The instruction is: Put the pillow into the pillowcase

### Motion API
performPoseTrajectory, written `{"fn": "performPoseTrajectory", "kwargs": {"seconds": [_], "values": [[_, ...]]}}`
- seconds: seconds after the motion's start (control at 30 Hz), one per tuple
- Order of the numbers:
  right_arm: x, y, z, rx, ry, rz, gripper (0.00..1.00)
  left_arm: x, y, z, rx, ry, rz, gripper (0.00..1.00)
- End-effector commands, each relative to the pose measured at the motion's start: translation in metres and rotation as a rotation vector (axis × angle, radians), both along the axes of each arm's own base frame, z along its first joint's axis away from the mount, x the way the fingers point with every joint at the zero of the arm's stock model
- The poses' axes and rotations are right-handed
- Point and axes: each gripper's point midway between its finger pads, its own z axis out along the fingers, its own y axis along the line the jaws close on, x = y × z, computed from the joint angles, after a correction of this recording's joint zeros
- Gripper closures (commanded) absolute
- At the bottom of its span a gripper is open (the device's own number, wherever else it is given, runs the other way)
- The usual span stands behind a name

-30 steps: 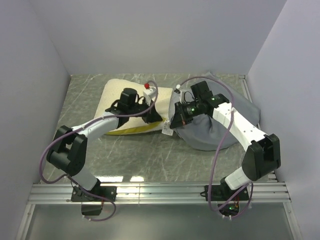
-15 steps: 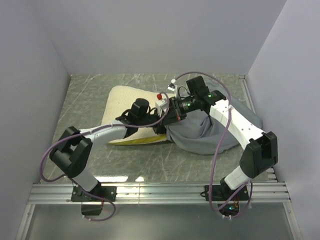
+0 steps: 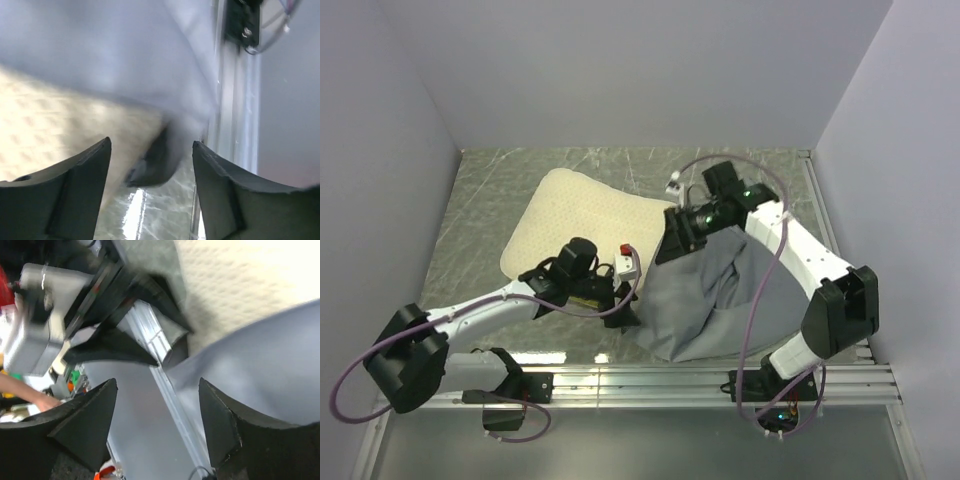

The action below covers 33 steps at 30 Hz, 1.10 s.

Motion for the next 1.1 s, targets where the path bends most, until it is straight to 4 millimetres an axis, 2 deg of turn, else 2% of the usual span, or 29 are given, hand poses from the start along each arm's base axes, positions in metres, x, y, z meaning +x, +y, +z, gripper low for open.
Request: {"fn": "performPoseTrajectory", "kwargs": {"seconds": [0.0, 0.03, 0.07, 0.1, 0.13, 0.17, 0.2, 0.23, 0.27, 0.3, 0.33, 0.37, 0.4, 0.47, 0.5, 0.53, 0.57, 0.6, 0.63, 0.67, 0.7, 0.73, 0.77, 0.8, 0.87, 0.9, 0.97, 1.0, 1.07], "values": [[0.063, -0.041, 0.035, -0.016, -0.183, -0.114, 0.26, -0.001, 0.0, 0.027, 0.007, -0.148, -0.089, 0.26], [0.083, -0.05, 0.04, -0.03, -0.223, -0.169, 0.26, 0.009, 0.003, 0.028, 0.056, -0.181, -0.064, 0.25], [0.104, -0.058, 0.038, -0.064, -0.236, -0.227, 0.26, 0.012, 0.008, 0.038, 0.114, -0.178, -0.078, 0.26], [0.139, -0.078, 0.04, -0.165, -0.336, -0.33, 0.27, 0.026, 0.015, 0.036, 0.148, -0.212, -0.089, 0.26], [0.154, -0.087, 0.034, -0.228, -0.385, -0.343, 0.28, 0.026, 0.019, 0.042, 0.132, -0.193, -0.13, 0.26], [0.171, -0.092, 0.015, -0.295, -0.371, -0.362, 0.3, 0.04, 0.021, 0.058, 0.115, -0.225, -0.132, 0.25], [0.193, -0.103, 0.013, -0.375, -0.418, -0.413, 0.33, 0.058, 0.037, 0.049, 0.151, -0.218, -0.123, 0.22], [0.203, -0.107, 0.006, -0.41, -0.415, -0.42, 0.34, 0.071, 0.04, 0.052, 0.155, -0.233, -0.116, 0.01], [0.222, -0.108, -0.008, -0.443, -0.402, -0.424, 0.35, 0.091, 0.038, 0.066, 0.147, -0.275, -0.097, 0.01], [0.228, -0.113, -0.017, -0.486, -0.393, -0.428, 0.36, 0.114, 0.045, 0.057, 0.166, -0.246, -0.062, 0.01], [0.235, -0.113, -0.024, -0.502, -0.381, -0.43, 0.36, 0.128, 0.045, 0.058, 0.163, -0.244, -0.043, 0.01], [0.241, -0.112, -0.044, -0.516, -0.342, -0.417, 0.36, 0.149, 0.042, 0.074, 0.149, -0.28, -0.012, 0.01], [0.247, -0.11, -0.042, -0.508, -0.345, -0.416, 0.37, 0.166, 0.043, 0.064, 0.162, -0.243, 0.027, 0.01], [0.248, -0.102, -0.059, -0.486, -0.296, -0.383, 0.37, 0.198, 0.038, 0.074, 0.145, -0.303, 0.083, 0.01], [0.249, -0.097, -0.059, -0.47, -0.288, -0.375, 0.37, 0.211, 0.038, 0.064, 0.162, -0.292, 0.109, 0.01], [0.249, -0.094, -0.068, -0.464, -0.261, -0.366, 0.37, 0.228, 0.034, 0.073, 0.15, -0.346, 0.132, 0.01], [0.249, -0.09, -0.072, -0.453, -0.252, -0.356, 0.38, 0.238, 0.033, 0.071, 0.153, -0.353, 0.15, 0.01], [0.249, -0.088, -0.075, -0.448, -0.244, -0.355, 0.39, 0.25, 0.034, 0.058, 0.167, -0.334, 0.169, 0.01], [0.251, -0.086, -0.083, -0.445, -0.23, -0.356, 0.42, 0.257, 0.033, 0.055, 0.167, -0.332, 0.175, 0.01], [0.251, -0.083, -0.085, -0.427, -0.221, -0.348, 0.45, 0.272, 0.031, 0.063, 0.155, -0.363, 0.196, 0.01], [0.25, -0.081, -0.086, -0.419, -0.212, -0.345, 0.54, 0.283, 0.032, 0.049, 0.161, -0.334, 0.219, 0.01], [0.25, -0.079, -0.089, -0.409, -0.199, -0.34, 0.61, 0.291, 0.033, 0.045, 0.163, -0.339, 0.229, 0.01], [0.248, -0.075, -0.088, -0.385, -0.19, -0.329, 0.66, 0.305, 0.031, 0.053, 0.145, -0.378, 0.249, 0.01], [0.246, -0.073, -0.088, -0.375, -0.184, -0.325, 0.8, 0.314, 0.033, 0.04, 0.152, -0.367, 0.257, 0.01], [0.245, -0.07, -0.083, -0.356, -0.191, -0.325, 0.94, 0.326, 0.03, 0.041, 0.133, -0.399, 0.247, 0.01], [0.245, -0.069, -0.08, -0.342, -0.191, -0.324, 1.0, 0.333, 0.028, 0.031, 0.141, -0.417, 0.232, 0.01], [0.243, -0.067, -0.072, -0.325, -0.2, -0.323, 1.0, 0.342, 0.027, 0.025, 0.146, -0.446, 0.211, 0.01], [0.242, -0.065, -0.069, -0.313, -0.204, -0.318, 1.0, 0.345, 0.027, 0.013, 0.158, -0.455, 0.192, 0.01], [0.241, -0.063, -0.062, -0.3, -0.217, -0.327, 1.0, 0.348, 0.026, 0.004, 0.157, -0.459, 0.161, 0.01]]}}
